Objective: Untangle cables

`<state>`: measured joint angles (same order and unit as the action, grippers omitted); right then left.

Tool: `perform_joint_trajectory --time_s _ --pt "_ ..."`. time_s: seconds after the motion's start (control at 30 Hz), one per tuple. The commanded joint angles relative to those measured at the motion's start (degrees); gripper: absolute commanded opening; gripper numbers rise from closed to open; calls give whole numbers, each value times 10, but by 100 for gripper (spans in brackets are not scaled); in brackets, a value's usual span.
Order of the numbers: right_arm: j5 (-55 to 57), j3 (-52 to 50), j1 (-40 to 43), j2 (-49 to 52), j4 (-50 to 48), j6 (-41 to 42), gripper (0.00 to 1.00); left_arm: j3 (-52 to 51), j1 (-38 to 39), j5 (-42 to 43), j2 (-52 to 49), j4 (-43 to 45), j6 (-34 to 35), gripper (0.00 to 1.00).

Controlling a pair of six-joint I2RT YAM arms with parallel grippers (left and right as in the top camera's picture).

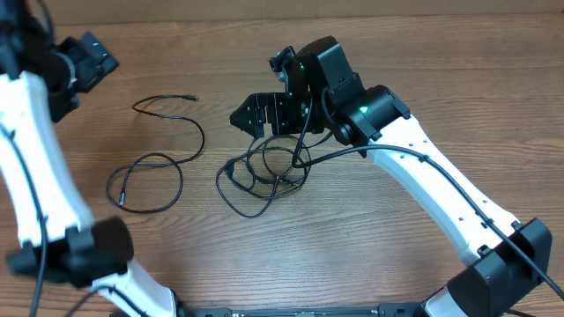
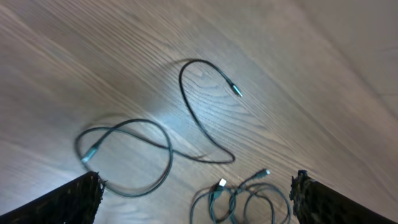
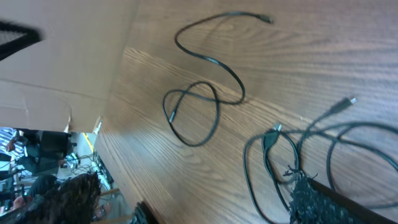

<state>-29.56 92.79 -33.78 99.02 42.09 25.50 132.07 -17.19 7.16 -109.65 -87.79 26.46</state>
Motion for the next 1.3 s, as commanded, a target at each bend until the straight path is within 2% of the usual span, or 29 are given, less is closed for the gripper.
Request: perform_joint_trajectory --time_s 0.0,0.27,0.53,0.63,0.67,0.73,0.83,0.9,1.13,1.27 --pt "12 17 1 5 11 0 100 -6 19 4 -63 13 28 97" --pt "27 17 1 5 32 -2 100 -6 37 4 -194 9 40 93" --pt "51 17 1 5 52 -2 100 -6 36 4 -275 36 33 68" --pt "55 17 1 5 52 -2 100 -6 36 4 -285 37 33 65" --pt "58 17 1 5 52 -2 100 -6 36 3 -286 38 33 62" --pt "64 17 1 5 52 -2 100 -6 36 4 -286 39 26 47" --pt "65 17 1 5 51 -2 100 -6 36 4 -286 34 18 14" --pt "65 17 1 7 50 -2 100 -5 35 3 -286 27 18 4" --pt "64 17 1 8 61 -2 100 50 13 4 -275 -44 21 4" --pt "64 17 1 8 63 -2 100 97 -2 4 -235 -87 21 4"
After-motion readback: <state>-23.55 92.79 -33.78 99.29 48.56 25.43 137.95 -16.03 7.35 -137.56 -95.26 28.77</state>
